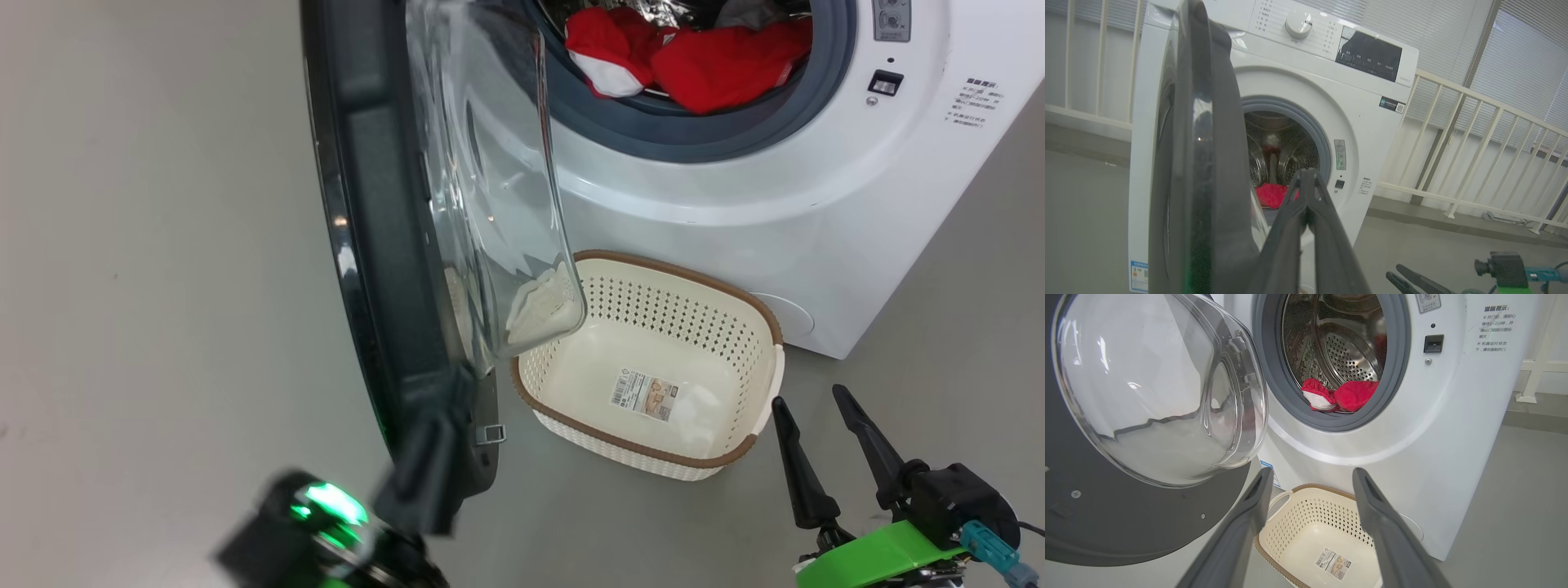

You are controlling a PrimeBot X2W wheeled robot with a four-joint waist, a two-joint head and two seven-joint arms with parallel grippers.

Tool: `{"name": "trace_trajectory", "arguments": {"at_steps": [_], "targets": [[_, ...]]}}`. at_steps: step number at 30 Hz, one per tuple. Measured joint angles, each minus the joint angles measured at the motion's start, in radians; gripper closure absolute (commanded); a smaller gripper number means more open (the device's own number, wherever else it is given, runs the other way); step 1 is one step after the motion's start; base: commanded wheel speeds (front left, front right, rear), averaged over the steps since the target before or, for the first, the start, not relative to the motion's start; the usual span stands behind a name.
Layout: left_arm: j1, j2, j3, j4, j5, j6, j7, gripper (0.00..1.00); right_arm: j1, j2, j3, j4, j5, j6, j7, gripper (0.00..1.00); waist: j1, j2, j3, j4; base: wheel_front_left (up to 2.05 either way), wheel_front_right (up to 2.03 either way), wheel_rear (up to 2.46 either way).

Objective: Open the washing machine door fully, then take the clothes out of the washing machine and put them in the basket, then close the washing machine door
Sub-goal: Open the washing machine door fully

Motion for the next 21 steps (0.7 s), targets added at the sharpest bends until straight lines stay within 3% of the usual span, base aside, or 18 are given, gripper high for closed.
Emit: {"name": "trace_trajectory", "arguments": {"at_steps": [8,21], "targets": [[0.026,0.005,-0.084,0.225,-0.015,0.0,0.001,1.0,0.0,0.0,0.017,0.0,0.001,0.0,0.0,0.0,0.0,0.0,0.0,-0.004,0.0,0.0,0.0],[0.023,-0.002,0.003,0.314,-0.057,-0.008,0.002,1.0,0.0,0.0,0.02,0.0,0.004,0.0,0.0,0.0,0.0,0.0,-0.011,0.001,0.0,0.0,0.0]]}}
